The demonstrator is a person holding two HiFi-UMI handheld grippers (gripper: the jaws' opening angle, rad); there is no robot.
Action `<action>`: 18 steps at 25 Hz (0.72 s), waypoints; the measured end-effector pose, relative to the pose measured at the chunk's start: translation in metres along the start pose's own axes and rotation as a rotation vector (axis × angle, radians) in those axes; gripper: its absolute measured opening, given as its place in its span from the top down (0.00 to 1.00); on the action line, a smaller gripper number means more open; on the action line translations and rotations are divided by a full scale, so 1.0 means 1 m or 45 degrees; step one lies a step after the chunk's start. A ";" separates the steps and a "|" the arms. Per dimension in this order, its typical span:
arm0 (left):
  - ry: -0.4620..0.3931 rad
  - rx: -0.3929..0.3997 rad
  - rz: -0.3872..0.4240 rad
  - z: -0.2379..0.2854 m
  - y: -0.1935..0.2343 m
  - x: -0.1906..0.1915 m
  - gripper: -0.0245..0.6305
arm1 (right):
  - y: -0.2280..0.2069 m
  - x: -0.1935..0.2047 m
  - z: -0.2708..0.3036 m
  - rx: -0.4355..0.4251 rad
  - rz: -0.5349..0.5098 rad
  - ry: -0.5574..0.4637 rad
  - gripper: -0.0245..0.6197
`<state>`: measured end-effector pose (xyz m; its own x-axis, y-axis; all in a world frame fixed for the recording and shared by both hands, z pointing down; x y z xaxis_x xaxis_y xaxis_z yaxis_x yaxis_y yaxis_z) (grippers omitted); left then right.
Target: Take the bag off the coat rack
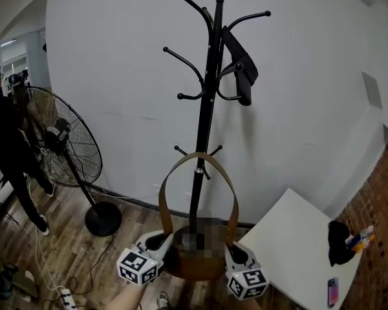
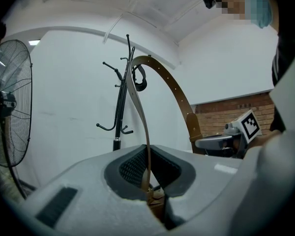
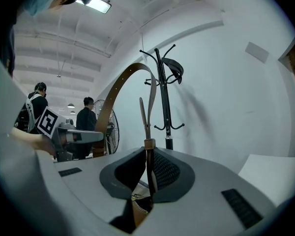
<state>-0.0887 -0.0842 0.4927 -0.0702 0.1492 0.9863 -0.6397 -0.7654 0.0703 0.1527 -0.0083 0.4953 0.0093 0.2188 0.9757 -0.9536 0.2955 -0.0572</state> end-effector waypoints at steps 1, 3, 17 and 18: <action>0.001 -0.008 -0.007 -0.002 -0.004 0.002 0.93 | 0.000 0.002 -0.003 -0.007 0.000 0.004 0.90; 0.005 -0.024 -0.017 -0.005 -0.009 0.006 0.93 | -0.001 0.006 -0.006 -0.018 -0.003 0.013 0.90; 0.020 -0.086 -0.040 -0.018 -0.035 0.020 0.93 | -0.003 0.027 -0.024 -0.064 -0.002 0.053 0.91; 0.021 -0.088 -0.039 -0.018 -0.037 0.020 0.93 | -0.003 0.028 -0.025 -0.062 0.000 0.052 0.91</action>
<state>-0.0807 -0.0417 0.5075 -0.0618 0.1827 0.9812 -0.6929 -0.7155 0.0895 0.1635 0.0202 0.5170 0.0222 0.2562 0.9664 -0.9378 0.3403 -0.0687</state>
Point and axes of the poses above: the fingertips, and each gripper's own axes: z forward along the fingers, y to its left, x out of its underside, the point moved 7 cm from there along -z, backward along the fingers, and after that the axes turned 6 degrees about y, right-handed, at the moved point
